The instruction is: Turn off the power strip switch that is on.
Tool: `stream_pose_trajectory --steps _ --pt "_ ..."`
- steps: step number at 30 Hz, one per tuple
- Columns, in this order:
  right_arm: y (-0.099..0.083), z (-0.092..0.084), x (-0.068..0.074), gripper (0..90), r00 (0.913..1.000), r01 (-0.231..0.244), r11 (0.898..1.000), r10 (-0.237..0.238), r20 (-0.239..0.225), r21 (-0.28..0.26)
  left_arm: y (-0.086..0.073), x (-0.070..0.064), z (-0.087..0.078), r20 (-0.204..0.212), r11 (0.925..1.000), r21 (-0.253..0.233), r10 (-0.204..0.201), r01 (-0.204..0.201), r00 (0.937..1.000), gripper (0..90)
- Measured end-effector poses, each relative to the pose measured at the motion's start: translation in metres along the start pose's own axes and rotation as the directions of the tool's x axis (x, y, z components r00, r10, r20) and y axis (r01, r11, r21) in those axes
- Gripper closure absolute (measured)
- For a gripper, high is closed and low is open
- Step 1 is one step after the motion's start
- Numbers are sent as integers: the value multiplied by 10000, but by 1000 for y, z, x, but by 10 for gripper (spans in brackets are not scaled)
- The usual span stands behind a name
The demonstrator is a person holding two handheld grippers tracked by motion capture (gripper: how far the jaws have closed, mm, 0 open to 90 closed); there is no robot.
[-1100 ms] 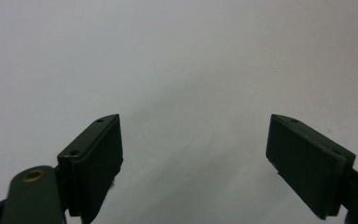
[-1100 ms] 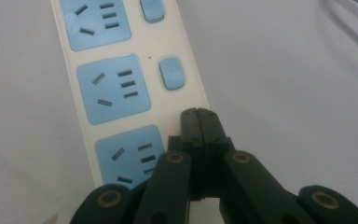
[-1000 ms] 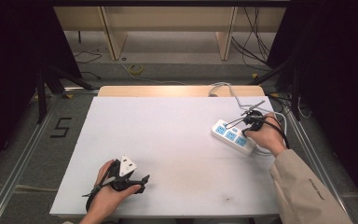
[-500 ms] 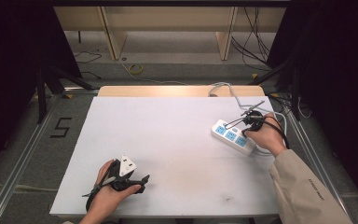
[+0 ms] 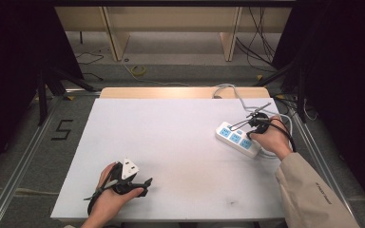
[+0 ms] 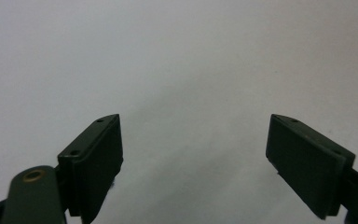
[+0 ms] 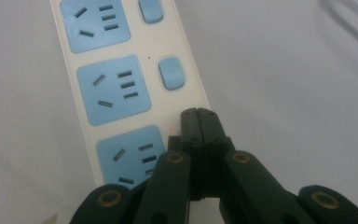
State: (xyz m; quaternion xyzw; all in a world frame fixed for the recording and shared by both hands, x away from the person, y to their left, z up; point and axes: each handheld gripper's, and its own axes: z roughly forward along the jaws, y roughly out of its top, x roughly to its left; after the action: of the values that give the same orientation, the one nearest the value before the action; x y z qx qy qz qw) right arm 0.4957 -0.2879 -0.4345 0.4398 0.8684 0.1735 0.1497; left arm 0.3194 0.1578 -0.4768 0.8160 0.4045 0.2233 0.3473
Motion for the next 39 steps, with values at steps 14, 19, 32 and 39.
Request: stream_pose_trajectory --steps 14,19,32,39 --pt "-1 0 0 900 10000 -83 9999 83 -1 -97 0 0 0 -3 10000 -2 -4 4 10000 186" --pt "-2 0 0 900 9999 -108 9998 109 19 -160 0 0 1 -1 10000 0 -7 7 10000 186" --pt "-3 -1 1 900 10000 -77 9998 79 56 -202 0 0 0 0 10000 -5 -9 9 10000 186" --pt "-4 -4 4 900 9997 96 9992 -88 207 -380 0 -1 1 8 10000 -6 -8 8 10000 186"
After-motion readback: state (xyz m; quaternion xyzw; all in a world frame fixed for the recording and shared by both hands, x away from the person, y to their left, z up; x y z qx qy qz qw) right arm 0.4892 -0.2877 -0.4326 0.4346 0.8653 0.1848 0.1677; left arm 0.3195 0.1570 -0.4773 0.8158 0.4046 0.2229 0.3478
